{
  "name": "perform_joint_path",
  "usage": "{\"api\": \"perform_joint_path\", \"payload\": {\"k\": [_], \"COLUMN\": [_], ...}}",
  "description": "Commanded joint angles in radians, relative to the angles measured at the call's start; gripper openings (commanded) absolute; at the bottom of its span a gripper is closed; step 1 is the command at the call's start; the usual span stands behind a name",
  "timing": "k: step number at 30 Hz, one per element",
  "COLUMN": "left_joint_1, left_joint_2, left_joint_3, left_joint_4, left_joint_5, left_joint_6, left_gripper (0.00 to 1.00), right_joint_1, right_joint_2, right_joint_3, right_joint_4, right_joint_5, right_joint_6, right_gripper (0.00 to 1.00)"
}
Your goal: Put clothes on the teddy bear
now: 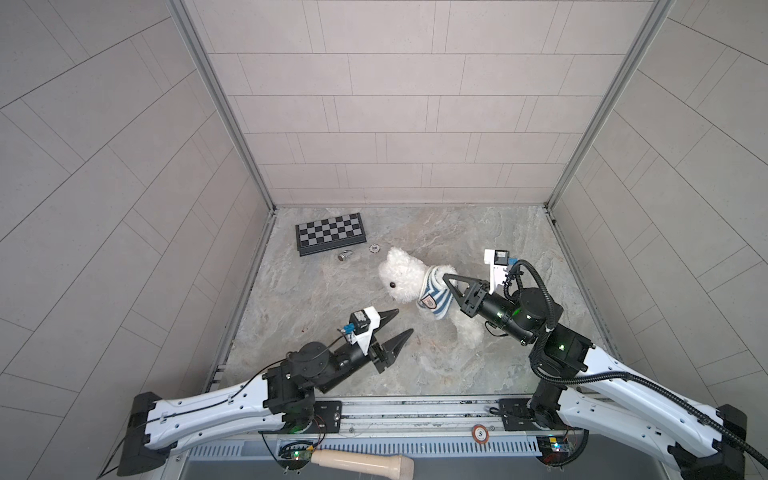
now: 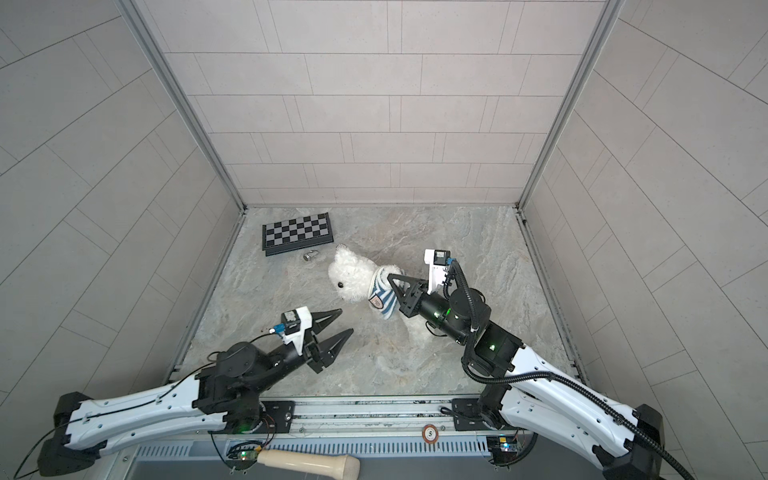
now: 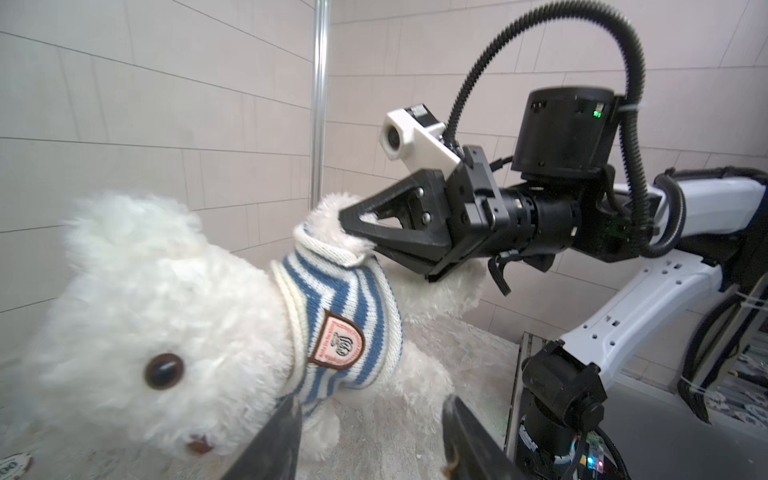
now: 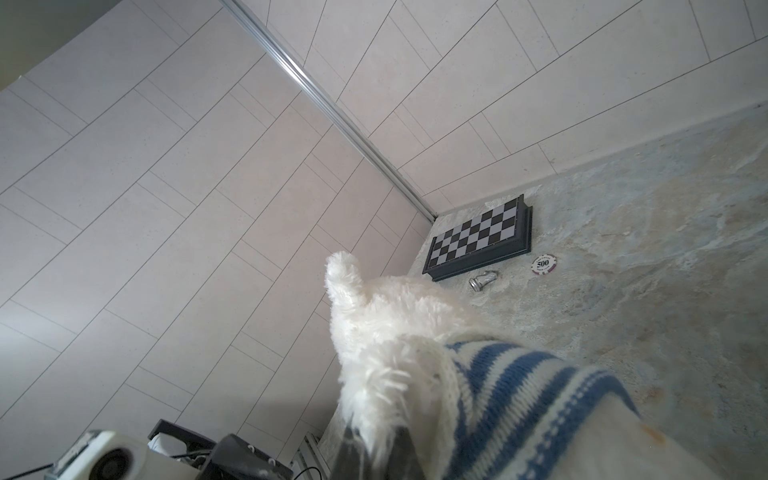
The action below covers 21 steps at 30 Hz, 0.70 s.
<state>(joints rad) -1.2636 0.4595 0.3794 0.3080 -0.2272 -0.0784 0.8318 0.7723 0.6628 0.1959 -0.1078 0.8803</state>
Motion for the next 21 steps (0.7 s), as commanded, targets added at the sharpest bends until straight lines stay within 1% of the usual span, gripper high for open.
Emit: {"api": "perform_joint_path", "payload": {"k": [1, 2, 5, 7, 8, 10, 12, 14, 17, 19, 21], "left_joint_1": [0.003, 0.003, 0.011, 0.024, 0.034, 0.054, 0.064, 0.064, 0.064, 0.064, 0.065], "left_joint_2": [-0.084, -0.115, -0.167, -0.165, -0.155, -0.133, -0.110, -0.084, -0.048, -0.031, -0.011], "left_joint_3": [0.046, 0.045, 0.038, 0.061, 0.081, 0.127, 0.166, 0.212, 0.259, 0.282, 0.305], "left_joint_4": [-0.217, -0.233, -0.252, -0.279, -0.301, -0.343, -0.390, -0.456, -0.534, -0.554, -0.557], "left_joint_5": [-0.147, -0.176, -0.235, -0.253, -0.245, -0.213, -0.181, -0.165, -0.176, -0.187, -0.190], "left_joint_6": [-0.020, -0.027, -0.049, -0.071, -0.083, -0.099, -0.104, -0.091, -0.053, -0.029, -0.008], "left_gripper": [0.63, 0.67, 0.87, 0.96, 1.00, 1.00, 1.00, 1.00, 1.00, 1.00, 1.00], "right_joint_1": [-0.003, -0.005, -0.006, -0.008, -0.010, -0.014, -0.019, -0.043, -0.072, -0.071, -0.072], "right_joint_2": [-0.010, -0.007, -0.004, -0.004, -0.004, -0.005, -0.007, -0.007, -0.007, -0.011, -0.019], "right_joint_3": [0.049, 0.057, 0.064, 0.065, 0.071, 0.092, 0.109, 0.122, 0.123, 0.133, 0.148], "right_joint_4": [0.011, 0.006, 0.022, 0.040, 0.035, -0.012, -0.087, -0.137, -0.115, -0.122, -0.179], "right_joint_5": [-0.075, -0.091, -0.135, -0.172, -0.190, -0.215, -0.202, -0.228, -0.331, -0.381, -0.376], "right_joint_6": [-0.069, -0.079, -0.091, -0.109, -0.134, -0.194, -0.248, -0.273, -0.267, -0.301, -0.345], "right_gripper": [0.00, 0.00, 0.00, 0.00, 0.00, 0.00, 0.00, 0.00, 0.00, 0.00, 0.00]}}
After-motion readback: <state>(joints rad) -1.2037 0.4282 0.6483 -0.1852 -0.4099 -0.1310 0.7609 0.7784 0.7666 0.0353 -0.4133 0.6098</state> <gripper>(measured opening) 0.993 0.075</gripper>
